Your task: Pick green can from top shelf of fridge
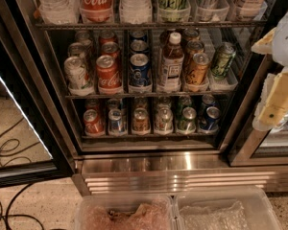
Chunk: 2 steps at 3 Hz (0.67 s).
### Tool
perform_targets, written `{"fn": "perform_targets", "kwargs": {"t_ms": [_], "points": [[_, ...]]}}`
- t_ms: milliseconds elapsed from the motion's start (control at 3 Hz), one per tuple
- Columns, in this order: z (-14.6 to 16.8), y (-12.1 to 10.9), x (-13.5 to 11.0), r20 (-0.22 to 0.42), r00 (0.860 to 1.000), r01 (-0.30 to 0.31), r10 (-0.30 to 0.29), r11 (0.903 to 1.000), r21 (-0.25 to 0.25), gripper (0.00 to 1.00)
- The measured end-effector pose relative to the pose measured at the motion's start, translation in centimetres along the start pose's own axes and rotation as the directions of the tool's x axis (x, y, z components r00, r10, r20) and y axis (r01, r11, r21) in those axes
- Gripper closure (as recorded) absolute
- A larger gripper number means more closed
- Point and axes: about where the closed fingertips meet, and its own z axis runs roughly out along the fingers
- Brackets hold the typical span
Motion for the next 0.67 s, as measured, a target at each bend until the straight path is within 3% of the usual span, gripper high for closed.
{"fn": "perform_targets", "kwargs": {"t_ms": [333, 667], "points": [[0.00, 0.00, 0.00, 0.000, 1.000, 0.000, 0.000, 1.0000, 0.000, 0.00], [-0.45, 0.09, -0.45, -0.018, 1.000, -0.023, 0.024, 0.9987, 0.045, 0.00]]}}
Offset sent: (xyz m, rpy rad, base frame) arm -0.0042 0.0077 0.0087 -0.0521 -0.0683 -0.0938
